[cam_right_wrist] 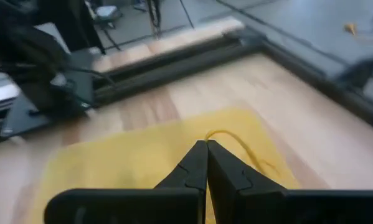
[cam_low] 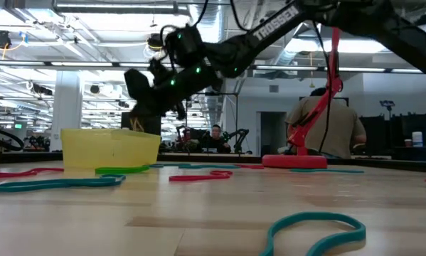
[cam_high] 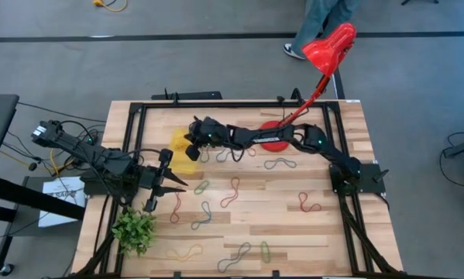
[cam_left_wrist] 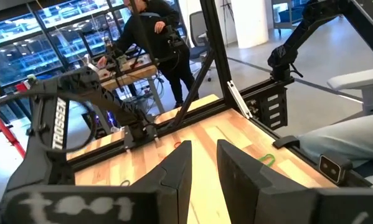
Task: Pick and place items into bin
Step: Put the yellow rubber band into the yellow bin
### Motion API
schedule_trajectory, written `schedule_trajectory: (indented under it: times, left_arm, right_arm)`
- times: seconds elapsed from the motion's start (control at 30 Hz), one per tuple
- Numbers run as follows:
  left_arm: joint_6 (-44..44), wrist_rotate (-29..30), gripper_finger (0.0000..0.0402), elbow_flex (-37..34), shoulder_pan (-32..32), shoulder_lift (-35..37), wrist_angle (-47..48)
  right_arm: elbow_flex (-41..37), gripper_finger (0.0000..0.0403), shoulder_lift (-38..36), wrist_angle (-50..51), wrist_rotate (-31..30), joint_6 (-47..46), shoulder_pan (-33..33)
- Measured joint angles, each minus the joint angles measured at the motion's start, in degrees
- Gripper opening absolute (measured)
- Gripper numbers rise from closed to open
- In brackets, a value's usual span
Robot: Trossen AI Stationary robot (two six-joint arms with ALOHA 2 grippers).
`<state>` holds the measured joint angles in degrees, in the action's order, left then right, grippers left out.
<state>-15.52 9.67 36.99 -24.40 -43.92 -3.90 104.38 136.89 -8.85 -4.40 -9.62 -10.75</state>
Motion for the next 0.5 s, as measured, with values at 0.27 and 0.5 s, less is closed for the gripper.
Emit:
schedule_trajectory:
  times: [0.27, 0.5]
  left_arm:
    - [-0.12, 0.6, 0.0067, 0.0, 0.02, 0.0, 0.22]
    - [-0.16, 1.16, 0.0067, 0.0, 0.02, 0.0, 0.2]
  right_arm:
    - [1.22, 0.0, 0.55, 4.46, 1.69, -0.42, -0.65]
    - [1.24, 0.0032, -0.21, 4.78, 8.83, 0.93, -0.23]
